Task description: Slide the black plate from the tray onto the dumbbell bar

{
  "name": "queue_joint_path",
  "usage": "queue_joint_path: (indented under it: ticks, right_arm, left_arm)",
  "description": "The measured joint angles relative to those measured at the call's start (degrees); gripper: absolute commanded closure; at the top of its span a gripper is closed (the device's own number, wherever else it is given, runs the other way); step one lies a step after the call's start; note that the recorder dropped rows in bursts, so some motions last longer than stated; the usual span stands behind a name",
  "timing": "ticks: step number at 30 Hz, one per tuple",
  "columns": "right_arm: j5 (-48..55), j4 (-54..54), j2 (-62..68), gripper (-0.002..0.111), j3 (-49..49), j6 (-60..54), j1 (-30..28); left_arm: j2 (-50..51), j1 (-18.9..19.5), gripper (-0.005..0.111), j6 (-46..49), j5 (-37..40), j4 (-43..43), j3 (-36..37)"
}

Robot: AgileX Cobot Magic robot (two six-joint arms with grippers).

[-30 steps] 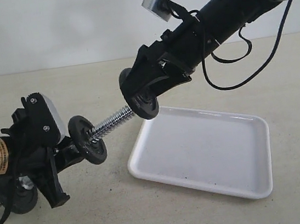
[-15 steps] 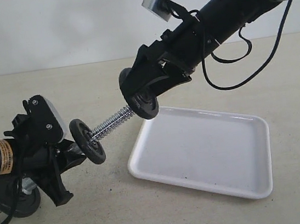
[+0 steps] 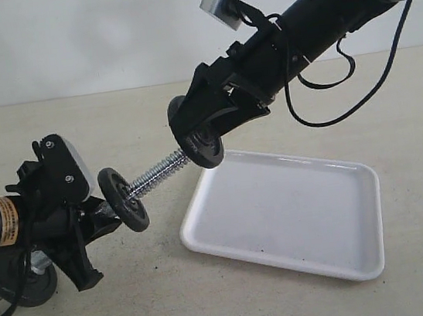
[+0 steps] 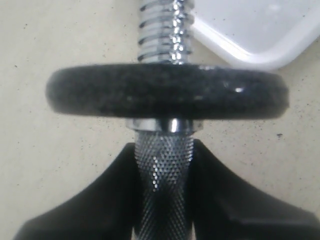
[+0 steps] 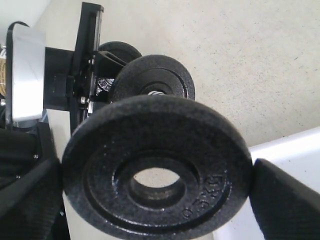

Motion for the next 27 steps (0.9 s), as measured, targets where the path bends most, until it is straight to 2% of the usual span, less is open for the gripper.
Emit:
queue_joint_path:
  ticks: [9, 16, 27]
  right_arm:
    - [0.00, 0.00, 0.00, 0.107, 0.00, 0.00, 0.00]
    - [0.00, -0.86, 0.00, 0.107, 0.00, 0.00, 0.00]
    - [0.00, -1.69, 0.00, 0.107, 0.00, -0.89, 0.00]
  left_arm:
    - [0.00, 0.00, 0.102, -2.55, 0.00, 0.76, -0.13]
    - [0.00, 0.00, 0.102, -12.17, 4.08, 3.43, -2.93]
    - [0.00, 0.00, 0.102, -13.81, 4.93, 6.61, -3.44]
